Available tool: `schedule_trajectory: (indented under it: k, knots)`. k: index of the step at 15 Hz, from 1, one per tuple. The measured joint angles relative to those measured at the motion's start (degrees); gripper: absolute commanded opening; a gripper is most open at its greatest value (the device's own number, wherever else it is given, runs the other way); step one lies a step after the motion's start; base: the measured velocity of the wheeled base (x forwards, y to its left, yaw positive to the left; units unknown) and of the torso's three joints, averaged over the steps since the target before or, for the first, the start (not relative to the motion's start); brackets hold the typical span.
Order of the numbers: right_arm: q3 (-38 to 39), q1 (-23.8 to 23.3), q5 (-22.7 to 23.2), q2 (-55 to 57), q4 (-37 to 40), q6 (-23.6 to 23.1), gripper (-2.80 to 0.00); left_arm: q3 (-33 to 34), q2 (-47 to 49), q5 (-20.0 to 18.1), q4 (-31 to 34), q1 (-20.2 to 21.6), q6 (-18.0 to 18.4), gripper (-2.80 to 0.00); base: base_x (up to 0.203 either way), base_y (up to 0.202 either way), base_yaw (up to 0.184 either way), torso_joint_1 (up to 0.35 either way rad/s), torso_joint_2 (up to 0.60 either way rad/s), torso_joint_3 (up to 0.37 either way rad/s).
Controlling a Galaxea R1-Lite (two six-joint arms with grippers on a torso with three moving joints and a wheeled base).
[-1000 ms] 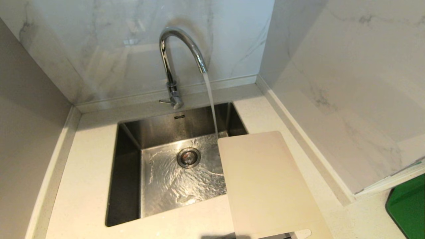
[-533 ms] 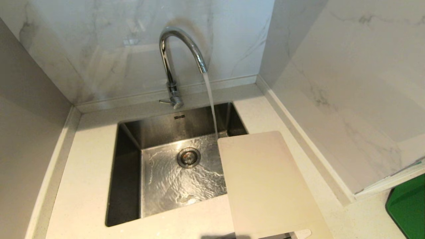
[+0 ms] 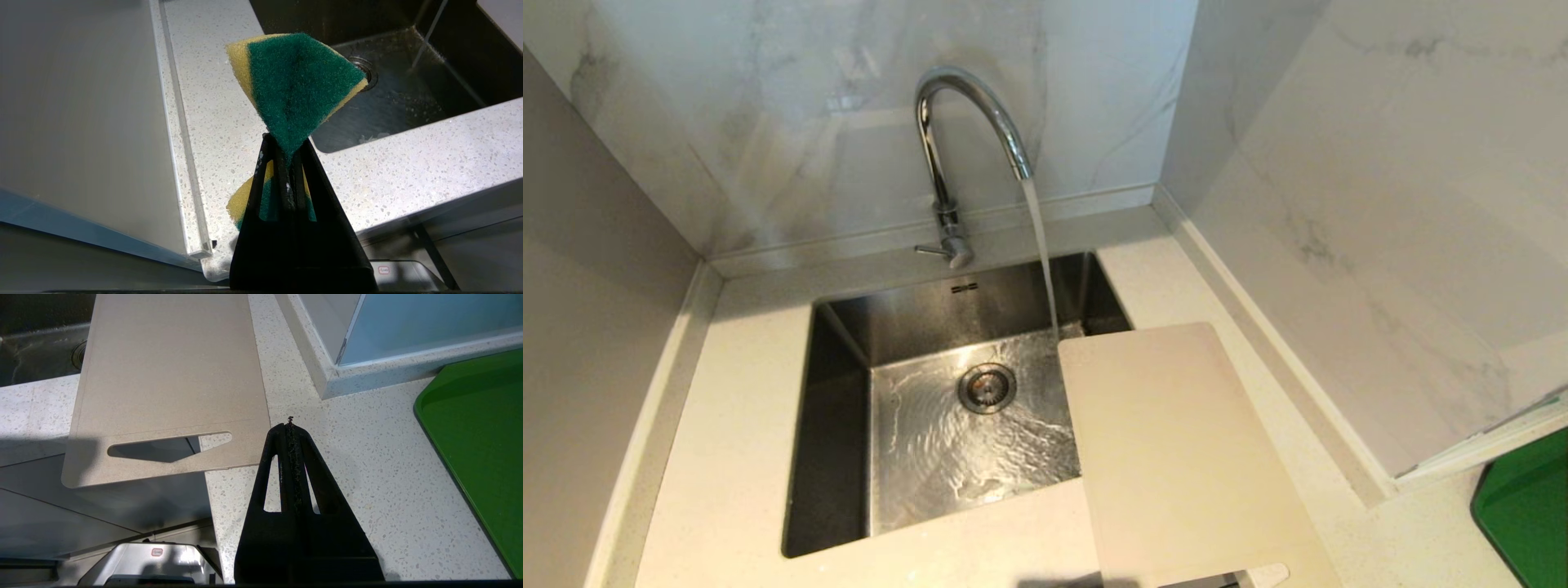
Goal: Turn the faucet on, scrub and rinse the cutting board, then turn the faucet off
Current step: Pick up the cutting board
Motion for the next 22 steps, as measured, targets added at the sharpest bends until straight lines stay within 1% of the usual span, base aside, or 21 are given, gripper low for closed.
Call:
schedule_trajectory:
  k: [8,12,14,16,19,22]
  knots:
    - [0.02,0.00,0.00,0.00,0.06,0.00,-2.80,0.00,0.00,0.00,0.00,0.00,0.03,-2.80,0.000,0.000,0.000,0.000,0.00,0.000]
    - [-1.20,0.00,-0.01,0.05,1.60,-0.07,-2.80,0.00,0.00,0.02,0.01,0.00,0.02,-2.80,0.000,0.000,0.000,0.000,0.00,0.000]
    - [-6.00,0.00,0.77,1.13,4.17,-0.07,-2.80,0.00,0.00,0.04,0.00,0.00,0.03,-2.80,0.000,0.000,0.000,0.000,0.00,0.000]
    - [-13.96,0.02,2.68,4.76,7.32,-0.21,-2.80,0.00,0.00,0.02,0.00,0.00,0.03,-2.80,0.000,0.000,0.000,0.000,0.00,0.000]
    - [-27.42,0.07,5.89,14.25,8.96,-1.46,-2.80,0.00,0.00,0.03,0.00,0.00,0.05,-2.80,0.000,0.000,0.000,0.000,0.00,0.000]
    - [-39.41,0.16,8.73,24.36,9.34,-4.60,-2.80,0.00,0.00,0.00,0.00,0.00,0.03,-2.80,0.000,0.000,0.000,0.000,0.00,0.000]
